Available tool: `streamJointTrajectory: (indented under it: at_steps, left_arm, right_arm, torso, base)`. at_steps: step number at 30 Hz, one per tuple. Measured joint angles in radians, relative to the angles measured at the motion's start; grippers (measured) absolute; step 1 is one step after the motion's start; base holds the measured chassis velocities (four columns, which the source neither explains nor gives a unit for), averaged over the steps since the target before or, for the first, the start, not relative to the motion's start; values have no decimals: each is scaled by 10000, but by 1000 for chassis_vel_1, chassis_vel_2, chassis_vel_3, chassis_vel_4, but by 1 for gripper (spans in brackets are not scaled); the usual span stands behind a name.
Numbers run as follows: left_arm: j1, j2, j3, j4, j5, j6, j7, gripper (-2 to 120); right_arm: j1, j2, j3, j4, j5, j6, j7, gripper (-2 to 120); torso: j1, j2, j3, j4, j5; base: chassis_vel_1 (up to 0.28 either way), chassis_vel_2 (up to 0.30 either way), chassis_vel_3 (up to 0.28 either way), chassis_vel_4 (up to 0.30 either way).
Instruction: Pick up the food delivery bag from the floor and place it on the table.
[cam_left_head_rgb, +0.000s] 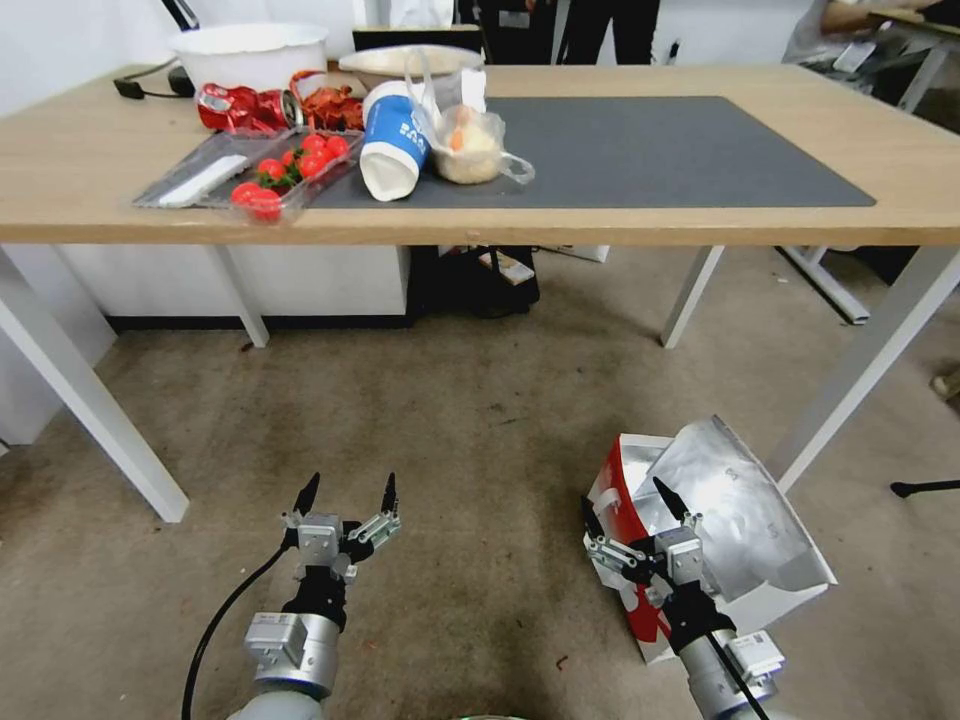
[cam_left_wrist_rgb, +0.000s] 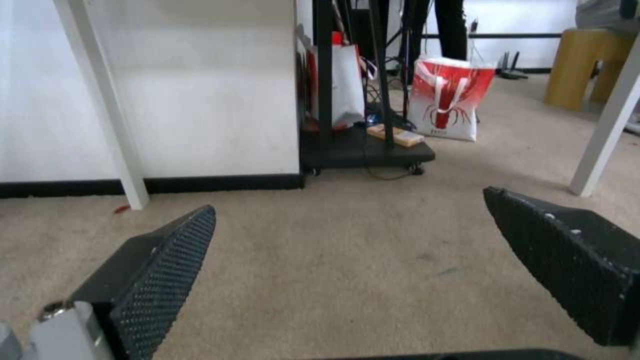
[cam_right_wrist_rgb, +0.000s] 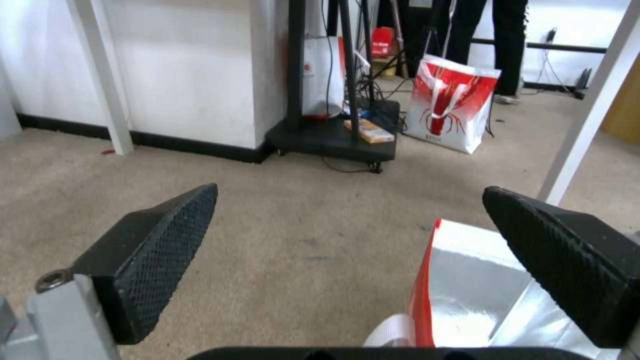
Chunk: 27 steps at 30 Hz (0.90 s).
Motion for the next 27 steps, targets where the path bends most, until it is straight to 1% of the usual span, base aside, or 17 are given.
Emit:
streamJointTrajectory:
  at_steps: [2, 3, 4, 5, 8, 10, 15, 22, 24, 27]
  left_arm:
    - [-5, 6, 4, 36, 1, -11, 1, 100]
    - [-5, 6, 4, 36, 1, -11, 1, 100]
    - [-21, 6, 8, 54, -2, -14, 1, 100]
    - [-21, 6, 8, 54, -2, -14, 1, 100]
    - [-37, 27, 14, 55, -20, -16, 2, 100]
    - [-40, 38, 13, 55, -33, -16, -1, 100]
    - [-64, 88, -4, 75, -108, -3, -14, 100]
    - [-102, 113, -12, 117, -160, 26, -2, 100]
    - [-123, 103, -12, 257, -180, -305, 89, 100]
    - [-119, 99, -10, 277, -84, -420, 179, 100]
  right_arm:
    - [-11, -11, 19, -36, 0, 0, -11, 100]
    - [-11, -11, 19, -36, 0, 0, -11, 100]
    - [-12, -10, 20, -61, 0, 0, -14, 100]
    - [-12, -10, 20, -61, 0, 0, -14, 100]
    - [25, -12, 21, -98, -14, -2, -19, 100]
    - [40, -15, 22, -107, -17, -9, -19, 100]
    - [87, -21, 7, -145, -40, -52, -23, 100]
    - [108, -7, -14, -202, -82, -64, -35, 100]
    - [104, -21, -16, -210, -91, -65, -36, 100]
    - [77, -70, -28, -148, -14, -121, -29, 100]
  torso:
    - [-9, -128, -121, 0, 0]
    - [-9, -128, -121, 0, 0]
    - [-15, -216, -202, 0, 0]
    - [-15, -216, -202, 0, 0]
    - [-15, -396, -385, 0, 0]
    - [-16, -442, -429, 0, 0]
    - [-42, -577, -432, 0, 0]
    - [-46, -585, -432, 0, 0]
    - [-46, -572, -432, 0, -1]
    - [-46, -559, -432, -1, 2]
  base:
    - [0, 0, 0, 0]
    - [0, 0, 0, 0]
    - [0, 0, 0, 0]
    - [0, 0, 0, 0]
    - [0, 0, 0, 0]
    - [0, 0, 0, 0]
    - [0, 0, 0, 0]
    - [0, 0, 0, 0]
    - [0, 0, 0, 0]
    - [0, 0, 0, 0]
